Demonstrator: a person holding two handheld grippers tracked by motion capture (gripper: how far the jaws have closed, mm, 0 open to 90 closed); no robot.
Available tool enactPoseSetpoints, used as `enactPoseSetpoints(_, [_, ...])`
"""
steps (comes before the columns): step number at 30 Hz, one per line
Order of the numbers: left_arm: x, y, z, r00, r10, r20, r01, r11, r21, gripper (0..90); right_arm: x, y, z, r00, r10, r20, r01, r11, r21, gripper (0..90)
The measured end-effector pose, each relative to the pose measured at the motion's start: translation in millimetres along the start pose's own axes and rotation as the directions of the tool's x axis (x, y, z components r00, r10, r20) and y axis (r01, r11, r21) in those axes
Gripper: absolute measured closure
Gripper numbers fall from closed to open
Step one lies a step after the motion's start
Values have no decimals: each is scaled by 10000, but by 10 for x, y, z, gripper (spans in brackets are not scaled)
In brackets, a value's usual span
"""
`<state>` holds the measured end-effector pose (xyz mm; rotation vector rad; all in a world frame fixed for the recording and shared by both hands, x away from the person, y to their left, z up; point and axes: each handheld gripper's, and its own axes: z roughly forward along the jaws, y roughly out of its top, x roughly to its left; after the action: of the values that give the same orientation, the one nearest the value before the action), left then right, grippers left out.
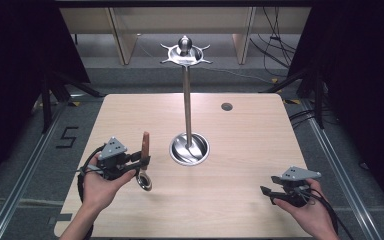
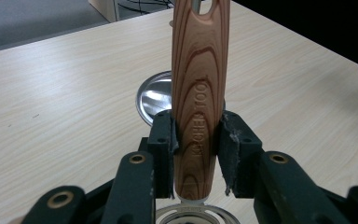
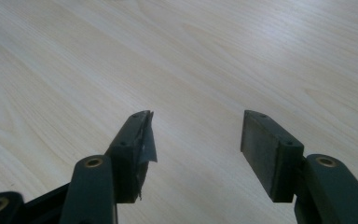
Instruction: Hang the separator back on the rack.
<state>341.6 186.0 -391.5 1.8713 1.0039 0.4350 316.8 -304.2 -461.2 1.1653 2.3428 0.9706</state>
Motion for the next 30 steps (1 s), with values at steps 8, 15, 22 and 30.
enactPoseSetpoints(8, [-2,69,-5,9998,200,-26,-201,9994,-271,672,-1,0,-3,10000,29,-41,-29,10000,-27,441])
enactPoseSetpoints(15, [-6,133,-16,9997,210,-83,-214,9985,-495,672,0,-1,-4,10000,85,-4,-85,9999,-117,440])
enactPoseSetpoints(22, [-1,199,-30,9997,241,-38,-242,9980,-583,672,-1,-1,-5,10000,86,3,-86,9999,-130,440])
enactPoseSetpoints(30, [6,275,-37,9996,284,-21,-285,9968,-752,672,9,-3,-16,9997,232,-11,-232,9997,-40,440])
